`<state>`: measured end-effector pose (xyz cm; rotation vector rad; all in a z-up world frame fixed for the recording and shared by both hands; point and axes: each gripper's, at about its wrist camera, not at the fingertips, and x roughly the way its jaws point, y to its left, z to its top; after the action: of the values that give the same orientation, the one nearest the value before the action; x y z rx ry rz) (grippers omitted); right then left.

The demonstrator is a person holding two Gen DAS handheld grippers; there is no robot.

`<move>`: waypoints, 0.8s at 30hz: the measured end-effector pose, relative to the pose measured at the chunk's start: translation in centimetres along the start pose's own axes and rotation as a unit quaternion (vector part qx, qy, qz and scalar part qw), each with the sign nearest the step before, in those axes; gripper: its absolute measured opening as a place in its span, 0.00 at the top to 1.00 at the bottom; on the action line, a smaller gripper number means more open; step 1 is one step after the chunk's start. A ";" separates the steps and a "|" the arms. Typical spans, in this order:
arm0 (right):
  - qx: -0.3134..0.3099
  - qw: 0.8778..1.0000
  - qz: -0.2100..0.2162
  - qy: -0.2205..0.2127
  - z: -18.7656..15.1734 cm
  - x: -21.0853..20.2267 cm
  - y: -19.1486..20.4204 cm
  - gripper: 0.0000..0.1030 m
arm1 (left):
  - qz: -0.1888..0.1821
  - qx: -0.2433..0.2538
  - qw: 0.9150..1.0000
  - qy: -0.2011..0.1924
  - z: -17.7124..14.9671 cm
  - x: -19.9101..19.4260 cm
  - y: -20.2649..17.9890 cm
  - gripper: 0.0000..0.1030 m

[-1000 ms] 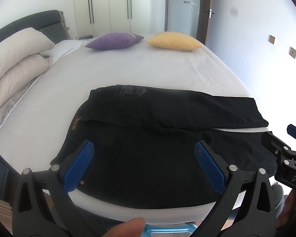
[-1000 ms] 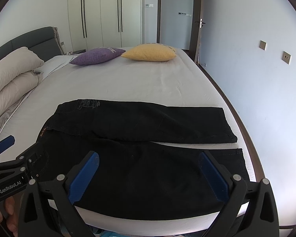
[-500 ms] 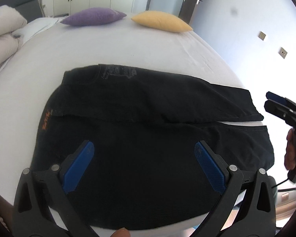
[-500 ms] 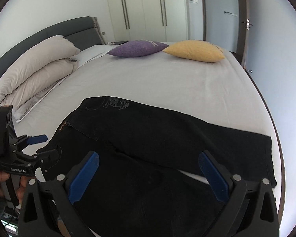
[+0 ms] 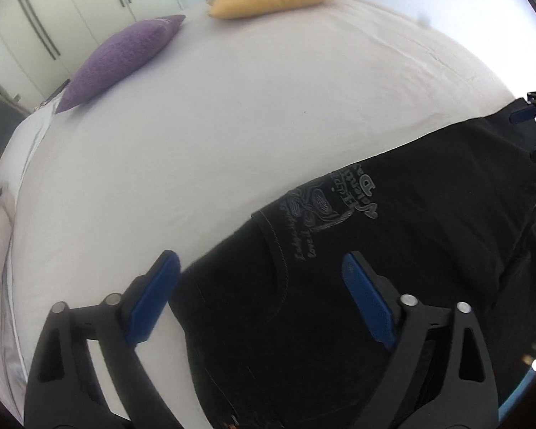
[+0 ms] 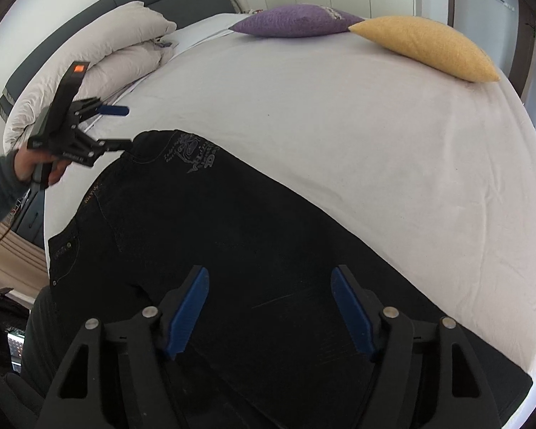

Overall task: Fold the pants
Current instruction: 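Grasp the jeans waistband with the left gripper while the right gripper grasps the other waistband end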

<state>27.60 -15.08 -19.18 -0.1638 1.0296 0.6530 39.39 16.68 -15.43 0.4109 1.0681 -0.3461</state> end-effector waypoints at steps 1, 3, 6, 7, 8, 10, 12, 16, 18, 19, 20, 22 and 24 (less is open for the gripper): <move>-0.004 1.000 0.002 0.004 0.2 0.6 -0.1 0.28 | -0.009 0.011 1.000 0.011 0.5 1.0 0.3 0.19; -0.011 1.000 0.013 0.014 0.3 1.8 -0.3 0.28 | -0.014 0.041 0.999 0.030 1.2 2.5 0.4 0.25; -0.028 0.999 0.022 0.025 0.9 3.5 -0.7 0.28 | -0.038 0.068 0.995 0.057 2.0 5.2 1.2 0.28; -0.034 0.999 0.024 0.028 1.1 3.9 -0.8 0.28 | -0.045 0.070 0.994 0.067 2.2 6.0 1.5 0.28; -0.040 0.998 0.024 0.030 1.4 4.3 -0.8 0.28 | -0.055 0.071 0.993 0.075 2.5 6.7 1.8 0.28; -0.046 0.998 0.027 0.032 2.2 4.9 -1.2 0.28 | -0.074 0.072 0.991 0.087 2.9 7.8 2.3 0.28; -0.051 0.998 0.032 0.032 2.6 5.3 -1.6 0.28 | -0.085 0.073 0.989 0.099 3.3 8.9 2.7 0.29; -0.060 0.997 0.032 0.033 3.2 5.6 -1.9 0.28 | -0.120 0.070 0.982 0.130 3.8 10.9 3.5 0.43; -0.061 0.997 0.031 0.037 3.5 5.8 -2.4 0.28 | -0.135 0.076 0.978 0.139 3.8 11.5 3.5 0.58; -0.064 0.997 0.029 0.040 3.6 5.9 -2.6 0.28 | -0.141 0.081 0.977 0.139 3.9 11.5 3.4 0.64; -0.066 0.997 0.024 0.042 3.7 6.0 -2.7 0.29 | -0.141 0.086 0.977 0.136 4.0 11.4 3.2 0.73; -0.068 0.996 0.018 0.046 3.9 6.1 -3.2 0.30 | -0.132 0.097 0.978 0.133 4.1 11.1 3.4 0.84; -0.070 0.996 0.012 0.048 4.4 6.5 -3.2 0.30 | -0.128 0.102 0.979 0.119 3.9 10.2 3.0 0.92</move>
<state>34.95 -13.04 -22.85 -0.3079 1.0789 0.7442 48.22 16.64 -22.49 0.5084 1.3287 -0.6519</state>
